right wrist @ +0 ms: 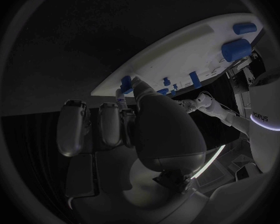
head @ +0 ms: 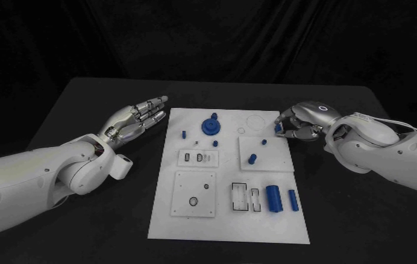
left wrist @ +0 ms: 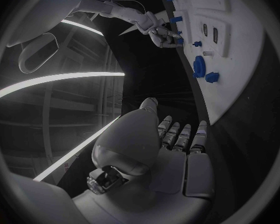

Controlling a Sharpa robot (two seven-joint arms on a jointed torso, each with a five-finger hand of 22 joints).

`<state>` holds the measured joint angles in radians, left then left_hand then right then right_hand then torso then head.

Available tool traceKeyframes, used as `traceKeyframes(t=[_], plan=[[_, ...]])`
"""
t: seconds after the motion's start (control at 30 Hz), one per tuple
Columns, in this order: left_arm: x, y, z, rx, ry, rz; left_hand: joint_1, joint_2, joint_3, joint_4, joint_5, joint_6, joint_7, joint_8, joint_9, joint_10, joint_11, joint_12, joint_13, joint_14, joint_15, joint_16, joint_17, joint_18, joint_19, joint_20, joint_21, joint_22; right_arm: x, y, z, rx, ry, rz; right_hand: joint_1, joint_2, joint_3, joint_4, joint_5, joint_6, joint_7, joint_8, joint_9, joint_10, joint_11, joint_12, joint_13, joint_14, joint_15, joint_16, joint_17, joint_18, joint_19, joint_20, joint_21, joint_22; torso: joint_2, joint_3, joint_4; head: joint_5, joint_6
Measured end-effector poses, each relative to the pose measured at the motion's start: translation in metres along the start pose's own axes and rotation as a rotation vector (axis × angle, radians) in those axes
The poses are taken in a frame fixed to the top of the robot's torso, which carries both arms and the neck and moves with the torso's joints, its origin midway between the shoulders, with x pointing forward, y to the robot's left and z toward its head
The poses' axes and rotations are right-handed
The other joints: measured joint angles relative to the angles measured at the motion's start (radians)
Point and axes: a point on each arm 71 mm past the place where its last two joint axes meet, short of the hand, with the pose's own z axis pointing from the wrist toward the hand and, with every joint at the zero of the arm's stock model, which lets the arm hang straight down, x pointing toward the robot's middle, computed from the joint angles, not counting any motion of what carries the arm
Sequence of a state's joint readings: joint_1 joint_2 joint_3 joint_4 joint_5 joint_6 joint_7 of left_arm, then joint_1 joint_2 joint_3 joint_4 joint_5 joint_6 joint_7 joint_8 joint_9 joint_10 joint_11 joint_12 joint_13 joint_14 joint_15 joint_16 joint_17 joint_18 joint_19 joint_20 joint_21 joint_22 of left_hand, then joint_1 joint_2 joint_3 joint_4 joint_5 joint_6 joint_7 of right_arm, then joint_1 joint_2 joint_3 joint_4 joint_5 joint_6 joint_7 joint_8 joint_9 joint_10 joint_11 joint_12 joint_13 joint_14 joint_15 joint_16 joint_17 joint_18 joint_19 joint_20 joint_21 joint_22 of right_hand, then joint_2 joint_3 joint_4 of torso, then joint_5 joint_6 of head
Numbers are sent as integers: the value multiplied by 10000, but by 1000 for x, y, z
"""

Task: Assemble the parts on the task board

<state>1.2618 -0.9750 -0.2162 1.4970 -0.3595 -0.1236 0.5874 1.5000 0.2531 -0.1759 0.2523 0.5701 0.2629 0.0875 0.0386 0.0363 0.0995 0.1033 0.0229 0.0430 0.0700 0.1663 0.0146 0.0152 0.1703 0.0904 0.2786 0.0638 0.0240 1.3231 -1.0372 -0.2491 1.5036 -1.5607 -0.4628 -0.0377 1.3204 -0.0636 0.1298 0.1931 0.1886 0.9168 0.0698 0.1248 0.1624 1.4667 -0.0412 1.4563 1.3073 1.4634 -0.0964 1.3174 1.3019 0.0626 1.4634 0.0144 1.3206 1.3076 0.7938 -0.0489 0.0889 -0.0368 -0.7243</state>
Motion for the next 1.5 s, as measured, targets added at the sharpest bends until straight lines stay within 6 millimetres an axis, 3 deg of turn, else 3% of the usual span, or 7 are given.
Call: traceKeyframes(t=[0.3,0.43,0.63,0.9,1.07,1.23,1.5], plan=[[0,0,0,-18,14,-11,0,0,0,0,0,0,0,0,-1,0,0,0,0,0,0,0,0,0,0,0,0,0,3,0,0,-20,46,16,175,83,90,-90,167,235,-18,211,210,0,0,40,0,0,0,37,-16,0,0,0,0,-1,2,1,-1,33,-22],[0,1,0,-30,17,-15,0,0,0,0,0,0,0,0,-1,0,0,0,0,0,0,0,0,0,0,0,0,0,3,1,0,-91,-56,28,448,229,210,-269,324,612,-69,562,449,0,0,86,1,0,0,76,-25,-1,0,0,0,-1,3,2,-2,37,-41],[0,1,0,-45,24,-23,0,0,-1,0,0,0,0,0,-1,0,0,0,-1,0,0,0,1,-1,0,0,0,0,0,4,-1,-324,-536,63,608,228,258,-376,549,892,-107,878,630,0,0,86,0,0,0,76,-34,-1,0,0,50,-1,4,2,-2,51,-48],[-2,2,-2,-81,-4,-20,0,0,-1,0,0,0,0,0,-2,0,0,0,0,0,0,0,1,-1,0,0,0,0,-7,22,-4,-925,-1527,323,693,269,297,-418,742,926,-73,1009,632,0,0,125,5,0,0,109,-50,-1,0,0,166,-2,4,5,-15,145,-62],[-1,1,-3,-90,-1,-26,0,0,-1,1,0,0,0,0,-2,0,0,0,-1,0,0,0,0,-1,0,0,0,0,-19,45,1,-1499,-2106,549,691,272,286,-429,810,979,-21,1028,632,0,76,125,7,0,0,109,-85,-1,0,0,166,-2,6,3,-11,199,-81],[0,1,-3,-95,21,-41,0,0,-1,0,0,0,0,0,-2,0,0,0,0,0,0,0,0,-1,0,0,0,0,-33,88,10,-2518,-2471,953,676,286,285,-429,813,979,-21,1029,632,0,75,125,7,0,0,110,-88,-1,0,0,166,-3,17,-10,11,264,-120],[2,1,-2,-97,61,-63,0,0,-1,1,0,0,0,0,-2,0,0,0,-1,0,0,0,0,0,0,0,0,0,-28,148,29,-3758,-2111,1360,674,285,245,-469,813,978,-21,1032,632,-1,146,125,6,28,29,109,-168,-1,0,0,166,5,9,-17,12,277,-154]])
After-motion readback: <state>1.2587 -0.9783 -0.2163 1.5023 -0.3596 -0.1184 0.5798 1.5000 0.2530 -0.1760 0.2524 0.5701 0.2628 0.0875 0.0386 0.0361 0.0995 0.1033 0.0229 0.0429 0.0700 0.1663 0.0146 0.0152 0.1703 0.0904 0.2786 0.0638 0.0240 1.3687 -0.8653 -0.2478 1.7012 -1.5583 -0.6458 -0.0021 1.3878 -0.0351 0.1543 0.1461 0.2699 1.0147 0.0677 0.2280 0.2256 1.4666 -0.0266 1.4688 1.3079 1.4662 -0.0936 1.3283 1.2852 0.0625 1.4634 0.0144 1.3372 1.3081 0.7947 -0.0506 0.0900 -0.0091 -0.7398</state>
